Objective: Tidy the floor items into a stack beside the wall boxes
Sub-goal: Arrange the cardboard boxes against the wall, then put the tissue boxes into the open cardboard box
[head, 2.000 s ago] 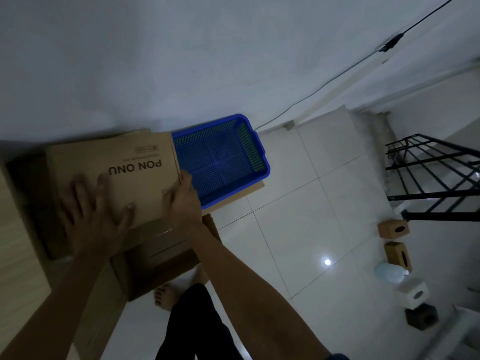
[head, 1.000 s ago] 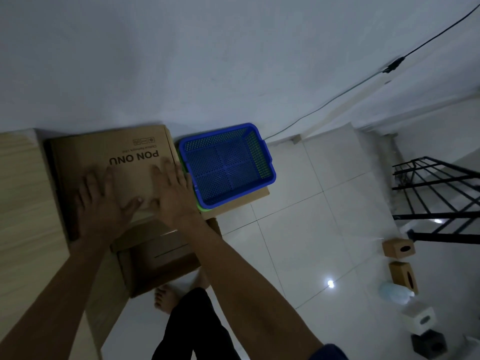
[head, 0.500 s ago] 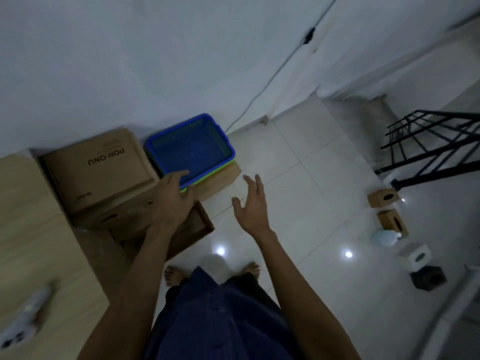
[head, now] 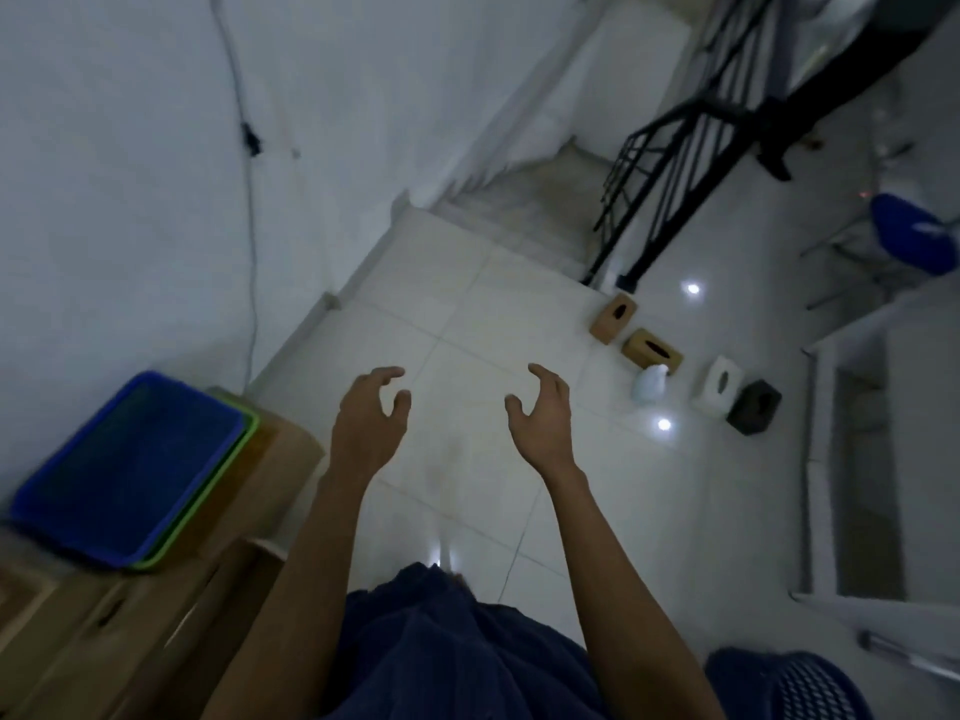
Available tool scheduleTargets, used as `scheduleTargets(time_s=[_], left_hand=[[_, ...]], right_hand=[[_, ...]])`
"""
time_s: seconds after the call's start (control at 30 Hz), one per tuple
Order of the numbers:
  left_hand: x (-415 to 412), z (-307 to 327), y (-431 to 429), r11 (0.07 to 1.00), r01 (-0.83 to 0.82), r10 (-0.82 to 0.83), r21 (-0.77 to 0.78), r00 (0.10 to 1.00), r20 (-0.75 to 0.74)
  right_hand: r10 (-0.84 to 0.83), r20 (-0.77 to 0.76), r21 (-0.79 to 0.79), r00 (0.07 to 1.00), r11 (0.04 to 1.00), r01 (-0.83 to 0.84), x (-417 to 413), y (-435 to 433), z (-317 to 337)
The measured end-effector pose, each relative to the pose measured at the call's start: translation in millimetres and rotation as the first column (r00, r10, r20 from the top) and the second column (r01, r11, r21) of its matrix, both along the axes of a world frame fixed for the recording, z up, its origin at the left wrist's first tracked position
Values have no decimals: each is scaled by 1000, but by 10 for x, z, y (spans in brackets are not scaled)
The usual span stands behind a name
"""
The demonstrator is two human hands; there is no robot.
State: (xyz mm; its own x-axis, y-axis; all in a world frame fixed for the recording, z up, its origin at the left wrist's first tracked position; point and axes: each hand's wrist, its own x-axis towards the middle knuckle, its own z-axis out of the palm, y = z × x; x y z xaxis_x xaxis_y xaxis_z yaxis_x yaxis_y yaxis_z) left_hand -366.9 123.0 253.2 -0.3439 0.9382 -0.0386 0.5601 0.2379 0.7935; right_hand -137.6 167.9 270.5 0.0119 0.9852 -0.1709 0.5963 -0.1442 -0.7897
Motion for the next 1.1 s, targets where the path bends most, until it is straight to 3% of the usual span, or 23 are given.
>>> scheduleTargets(time_s=[0.2,0.5,0.83,1.1], left_hand=[[838,76,1141,973,231,-230,18,973,-25],[1730,11,2828,862,507,-507,-13,862,-2],[2770,-27,4603,723,685,-683,-90,728,51],[3999,-357,5616,622,763,-764,-174,640,77]], right_hand=[[-275,-64,-26,959,961,274,920,487,-44],[-526,-59,-40,849,851,524,1685,1543,-55],[-765,-63,-76,641,644,761,2391,2425,-131],[-881,-29,-151,471,470,870,3586,3186,-456]])
